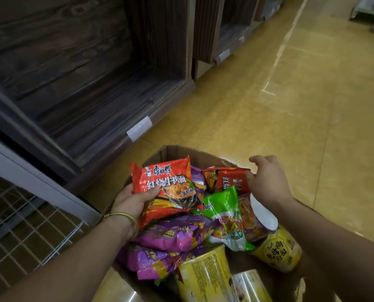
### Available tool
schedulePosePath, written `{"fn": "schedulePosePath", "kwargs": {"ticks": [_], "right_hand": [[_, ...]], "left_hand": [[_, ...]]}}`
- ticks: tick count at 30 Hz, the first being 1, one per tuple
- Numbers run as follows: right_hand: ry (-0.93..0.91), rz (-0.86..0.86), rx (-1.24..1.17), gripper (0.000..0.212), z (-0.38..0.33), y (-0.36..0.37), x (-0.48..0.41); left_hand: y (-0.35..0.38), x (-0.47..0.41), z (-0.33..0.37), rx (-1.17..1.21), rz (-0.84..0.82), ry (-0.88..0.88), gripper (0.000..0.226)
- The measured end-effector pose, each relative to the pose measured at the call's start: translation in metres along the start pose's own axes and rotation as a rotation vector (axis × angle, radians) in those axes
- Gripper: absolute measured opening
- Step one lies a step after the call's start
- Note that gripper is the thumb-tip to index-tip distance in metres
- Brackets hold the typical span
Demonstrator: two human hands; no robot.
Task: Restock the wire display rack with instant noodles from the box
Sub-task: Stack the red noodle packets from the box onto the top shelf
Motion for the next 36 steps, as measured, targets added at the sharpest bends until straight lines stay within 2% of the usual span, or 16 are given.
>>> {"fn": "schedulePosePath", "kwargs": {"ticks": [4,9,11,14,21,24,27,30,32,34,36], "right_hand": [[0.032,-0.094,0.236,0.051,0.007,0.012,-0.002],[-0.008,-0.102,0.240,0.018,0.005,0.027,0.001],[0.028,-0.141,0.118,0.011,0.010,0.035,0.003],[0.092,-0.180,-0.179,0.012,0.014,0.033,0.007],[-0.074,-0.047,-0.571,0.015,-0.030,-0.014,0.006],[-0.167,0.002,-0.640,0.010,-0.057,-0.031,0.007],[-0.251,-0.023,-0.615,0.011,-0.080,-0.031,0.009],[-0.284,-0.149,-0.505,0.026,-0.094,-0.009,0.015],[-0.274,-0.242,-0.442,0.031,-0.097,0.008,0.020],[-0.228,-0.247,-0.384,0.032,-0.095,0.017,0.021],[-0.196,-0.243,-0.270,0.050,-0.087,0.024,0.019]], "left_hand": [[-0.001,0.001,-0.002,-0.033,-0.008,0.015,0.038],[-0.001,0.001,-0.003,-0.059,-0.017,0.027,0.037],[-0.003,0.002,-0.004,-0.072,-0.023,0.032,0.040],[-0.008,0.001,-0.004,-0.080,-0.009,0.039,0.041],[-0.012,0.003,0.001,-0.088,0.030,0.107,0.039],[-0.008,0.003,0.005,-0.116,0.020,0.140,0.036],[-0.007,0.002,0.006,-0.126,0.006,0.145,0.038],[-0.008,0.002,0.006,-0.132,-0.014,0.143,0.037],[-0.006,0.004,0.007,-0.131,-0.031,0.149,0.038],[-0.006,0.005,0.007,-0.134,-0.039,0.152,0.036],[-0.006,0.005,0.007,-0.132,-0.041,0.158,0.037]]}}
Point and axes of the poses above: each hand's wrist, its own x-axis away from the middle knuckle, its own y-axis out of the palm, z = x × y, the point moved 7 cm from there along -x, towards the middle knuckle, and after that the axes turned 5 degrees about y, right-handed, at the moved point
